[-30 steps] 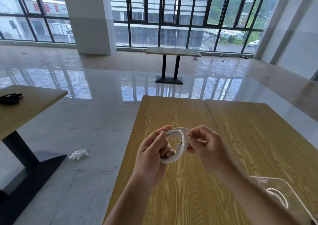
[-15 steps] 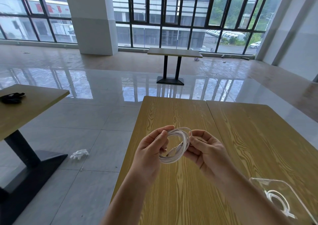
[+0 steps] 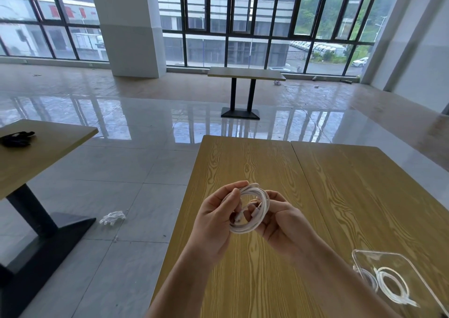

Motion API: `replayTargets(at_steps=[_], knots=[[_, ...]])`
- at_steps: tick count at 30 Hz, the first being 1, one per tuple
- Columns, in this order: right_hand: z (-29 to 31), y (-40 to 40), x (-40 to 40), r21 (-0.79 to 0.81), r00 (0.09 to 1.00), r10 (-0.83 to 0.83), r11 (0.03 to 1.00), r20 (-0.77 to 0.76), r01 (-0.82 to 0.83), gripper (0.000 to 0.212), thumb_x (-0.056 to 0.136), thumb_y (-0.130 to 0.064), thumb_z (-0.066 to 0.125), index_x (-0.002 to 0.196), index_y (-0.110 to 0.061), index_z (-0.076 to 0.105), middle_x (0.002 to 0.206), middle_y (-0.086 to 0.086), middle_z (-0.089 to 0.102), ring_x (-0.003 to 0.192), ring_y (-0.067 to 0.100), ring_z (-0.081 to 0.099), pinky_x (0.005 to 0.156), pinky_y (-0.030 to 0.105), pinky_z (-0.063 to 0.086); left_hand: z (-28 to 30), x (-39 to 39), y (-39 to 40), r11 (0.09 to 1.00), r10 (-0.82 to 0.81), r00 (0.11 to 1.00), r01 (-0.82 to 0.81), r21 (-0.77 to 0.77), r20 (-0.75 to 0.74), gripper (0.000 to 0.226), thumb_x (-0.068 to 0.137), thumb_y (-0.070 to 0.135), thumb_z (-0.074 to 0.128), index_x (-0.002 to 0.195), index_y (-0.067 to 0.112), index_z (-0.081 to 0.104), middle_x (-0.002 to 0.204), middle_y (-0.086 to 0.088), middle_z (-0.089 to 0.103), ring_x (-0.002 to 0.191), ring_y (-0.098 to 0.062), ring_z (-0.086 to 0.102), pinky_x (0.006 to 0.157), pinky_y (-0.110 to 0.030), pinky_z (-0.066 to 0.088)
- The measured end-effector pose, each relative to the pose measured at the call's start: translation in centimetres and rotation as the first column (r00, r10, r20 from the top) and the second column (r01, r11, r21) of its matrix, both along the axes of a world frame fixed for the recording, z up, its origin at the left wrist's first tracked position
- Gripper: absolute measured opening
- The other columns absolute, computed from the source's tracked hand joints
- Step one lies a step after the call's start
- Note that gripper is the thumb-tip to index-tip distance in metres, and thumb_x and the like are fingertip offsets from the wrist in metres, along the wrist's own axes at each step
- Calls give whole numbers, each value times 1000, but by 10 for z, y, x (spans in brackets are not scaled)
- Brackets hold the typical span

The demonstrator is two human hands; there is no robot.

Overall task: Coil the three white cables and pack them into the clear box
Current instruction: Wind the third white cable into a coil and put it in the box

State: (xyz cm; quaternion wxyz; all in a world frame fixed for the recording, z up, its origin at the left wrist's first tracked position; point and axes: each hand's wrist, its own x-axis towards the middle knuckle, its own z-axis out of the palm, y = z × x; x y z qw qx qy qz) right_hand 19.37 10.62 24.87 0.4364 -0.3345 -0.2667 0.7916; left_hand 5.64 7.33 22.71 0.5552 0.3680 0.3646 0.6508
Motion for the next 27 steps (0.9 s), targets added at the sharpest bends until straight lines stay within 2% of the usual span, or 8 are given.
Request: replayTargets(at_steps=[4, 8, 12, 15, 17, 21, 24, 27], knots=[[0, 4, 2, -18, 997, -76, 997, 6, 76, 13, 94, 7, 52, 96, -6, 54, 71, 20, 67, 53, 26, 68, 49, 31, 59, -2, -2, 1, 995, 91, 990, -94, -16, -110, 29, 95, 15, 54, 89, 25, 81, 66, 7, 61, 63, -8, 50, 66, -24, 42], [-2, 5, 2, -45, 997, 32, 999, 76, -29, 12, 91, 7, 53, 95, -3, 58, 72, 18, 68, 59, 26, 69, 54, 35, 61, -1, 0, 4, 996, 88, 996, -88, -34, 15, 24, 92, 16, 55, 96, 15, 79, 63, 2, 55, 62, -12, 46, 66, -27, 40], [-5, 1, 2, -72, 983, 152, 987, 105, -145, 9, 82, 0, 58, 88, -5, 63, 72, 12, 69, 62, 22, 69, 59, 40, 62, -1, 3, 8, 996, 87, 988, -83, -37, 124, 22, 89, 17, 58, 96, 11, 78, 72, -6, 61, 71, -16, 58, 75, -30, 50], [-9, 0, 2, -77, 979, 191, 980, 68, -185, 25, 84, -2, 57, 108, -2, 64, 86, 16, 71, 73, 25, 70, 67, 43, 62, 0, 5, 7, 996, 77, 977, -67, -56, 201, 26, 86, 19, 59, 102, 5, 73, 77, -13, 68, 83, -25, 71, 74, -36, 60], [-13, 0, 2, -70, 980, 190, 980, 55, -186, 28, 89, -1, 51, 116, -5, 60, 90, 17, 70, 75, 26, 71, 69, 44, 62, 0, 8, 6, 993, 103, 977, -91, -70, 185, 23, 93, 16, 56, 106, 3, 71, 74, -13, 68, 86, -30, 73, 73, -40, 61], [-14, -2, 1, -57, 982, 178, 983, 65, -175, 23, 97, -6, 46, 113, -4, 61, 92, 17, 71, 79, 28, 72, 69, 43, 60, -1, 10, 8, 973, 218, 974, -212, -96, 56, 23, 100, 13, 52, 100, 12, 74, 76, -12, 71, 81, -29, 74, 70, -39, 61], [-17, -8, 0, -26, 968, 84, 996, 238, -80, 29, 104, -18, 42, 115, 1, 62, 92, 17, 71, 80, 28, 68, 72, 43, 58, -3, 9, 8, 953, 293, 955, -296, -69, -50, 22, 100, 14, 52, 99, 17, 74, 84, -11, 75, 79, -23, 75, 69, -31, 60], [-18, -20, 3, 97, 880, -67, 995, 470, 24, 30, 102, -32, 49, 98, -4, 60, 77, 11, 66, 68, 24, 63, 60, 37, 55, -6, 8, 8, 935, 346, 933, -351, -40, -102, 23, 100, 15, 53, 97, 21, 74, 88, -11, 75, 80, -21, 74, 73, -28, 60]])
